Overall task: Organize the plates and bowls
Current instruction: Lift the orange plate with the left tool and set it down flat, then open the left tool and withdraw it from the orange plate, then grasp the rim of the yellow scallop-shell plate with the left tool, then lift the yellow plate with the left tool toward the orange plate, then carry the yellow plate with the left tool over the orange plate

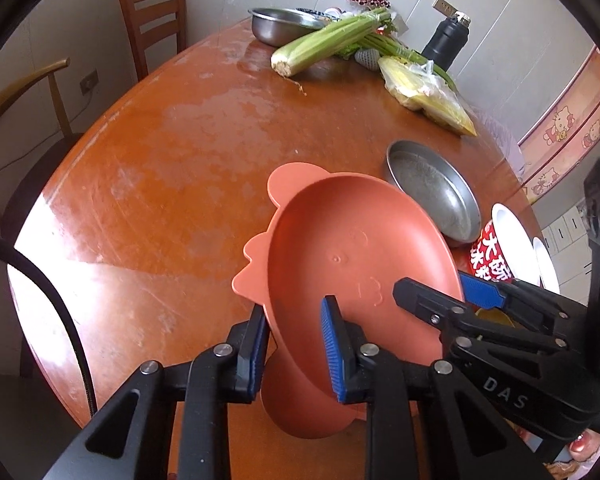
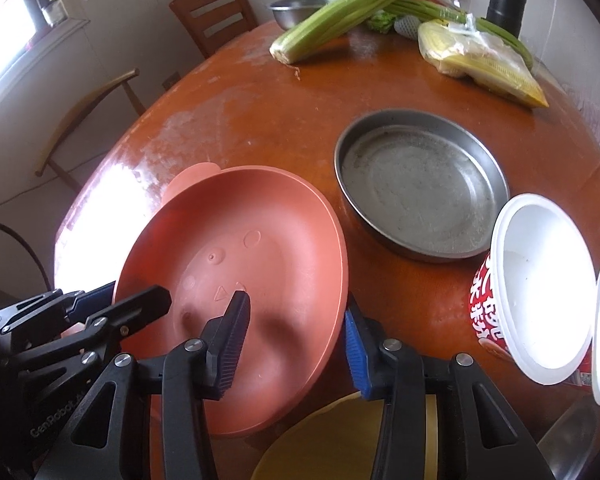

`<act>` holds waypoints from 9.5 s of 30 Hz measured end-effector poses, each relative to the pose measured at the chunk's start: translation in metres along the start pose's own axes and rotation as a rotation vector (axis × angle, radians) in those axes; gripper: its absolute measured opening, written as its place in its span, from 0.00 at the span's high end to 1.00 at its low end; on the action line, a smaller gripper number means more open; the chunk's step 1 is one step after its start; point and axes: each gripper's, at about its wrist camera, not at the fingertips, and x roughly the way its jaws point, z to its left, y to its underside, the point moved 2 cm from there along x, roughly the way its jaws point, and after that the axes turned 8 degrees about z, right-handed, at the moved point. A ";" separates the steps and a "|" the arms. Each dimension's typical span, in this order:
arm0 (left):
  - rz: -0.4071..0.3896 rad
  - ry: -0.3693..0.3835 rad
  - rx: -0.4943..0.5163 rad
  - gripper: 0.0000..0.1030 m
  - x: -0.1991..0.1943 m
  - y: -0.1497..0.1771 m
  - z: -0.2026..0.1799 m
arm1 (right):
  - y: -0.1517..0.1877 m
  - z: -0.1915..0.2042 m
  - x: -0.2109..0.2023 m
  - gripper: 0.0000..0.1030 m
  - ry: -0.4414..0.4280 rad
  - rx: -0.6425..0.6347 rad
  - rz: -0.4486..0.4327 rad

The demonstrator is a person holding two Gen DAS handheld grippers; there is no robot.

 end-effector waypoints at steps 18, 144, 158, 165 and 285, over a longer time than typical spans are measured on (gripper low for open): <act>-0.046 -0.019 0.044 0.74 -0.009 -0.031 0.013 | -0.020 0.018 -0.007 0.54 0.032 0.024 -0.050; 0.120 0.026 0.187 0.55 -0.008 0.098 -0.115 | 0.086 -0.085 -0.055 0.52 0.036 -0.073 -0.062; 0.158 -0.001 0.184 0.58 0.005 0.110 -0.131 | 0.075 -0.078 -0.040 0.52 0.092 -0.157 -0.040; 0.143 -0.036 0.169 0.74 0.008 0.107 -0.129 | 0.075 -0.076 -0.031 0.52 0.094 -0.162 -0.021; -0.081 -0.011 0.050 0.76 -0.065 0.005 -0.028 | -0.009 0.009 -0.093 0.50 0.058 -0.071 -0.183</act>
